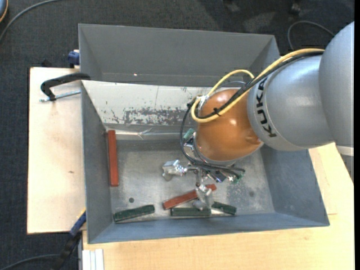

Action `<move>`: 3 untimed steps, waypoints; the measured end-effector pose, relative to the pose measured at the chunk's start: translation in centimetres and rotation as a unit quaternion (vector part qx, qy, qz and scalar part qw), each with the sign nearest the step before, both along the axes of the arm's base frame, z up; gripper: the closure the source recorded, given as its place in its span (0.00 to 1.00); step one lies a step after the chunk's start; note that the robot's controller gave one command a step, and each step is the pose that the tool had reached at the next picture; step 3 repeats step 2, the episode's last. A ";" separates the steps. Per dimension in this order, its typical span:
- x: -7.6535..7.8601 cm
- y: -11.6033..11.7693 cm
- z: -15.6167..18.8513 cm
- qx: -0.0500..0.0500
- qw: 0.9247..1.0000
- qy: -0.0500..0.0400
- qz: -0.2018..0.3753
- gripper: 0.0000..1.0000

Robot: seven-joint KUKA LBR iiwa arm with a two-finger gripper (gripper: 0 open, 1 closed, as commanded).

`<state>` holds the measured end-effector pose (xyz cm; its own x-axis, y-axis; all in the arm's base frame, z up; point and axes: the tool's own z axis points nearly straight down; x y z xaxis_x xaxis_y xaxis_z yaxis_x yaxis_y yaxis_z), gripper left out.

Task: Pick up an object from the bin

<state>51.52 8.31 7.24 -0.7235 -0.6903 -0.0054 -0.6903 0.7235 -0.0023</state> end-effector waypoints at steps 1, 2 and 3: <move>0.0 0.1 0.0 0.000 1.000 0.001 0.000 1.00; 1.5 2.3 14.9 0.001 1.000 -0.005 0.011 1.00; 1.5 2.3 14.9 0.001 1.000 -0.005 0.011 1.00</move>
Offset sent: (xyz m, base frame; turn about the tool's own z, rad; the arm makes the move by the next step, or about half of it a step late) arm 0.0000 0.0000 0.0000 0.0000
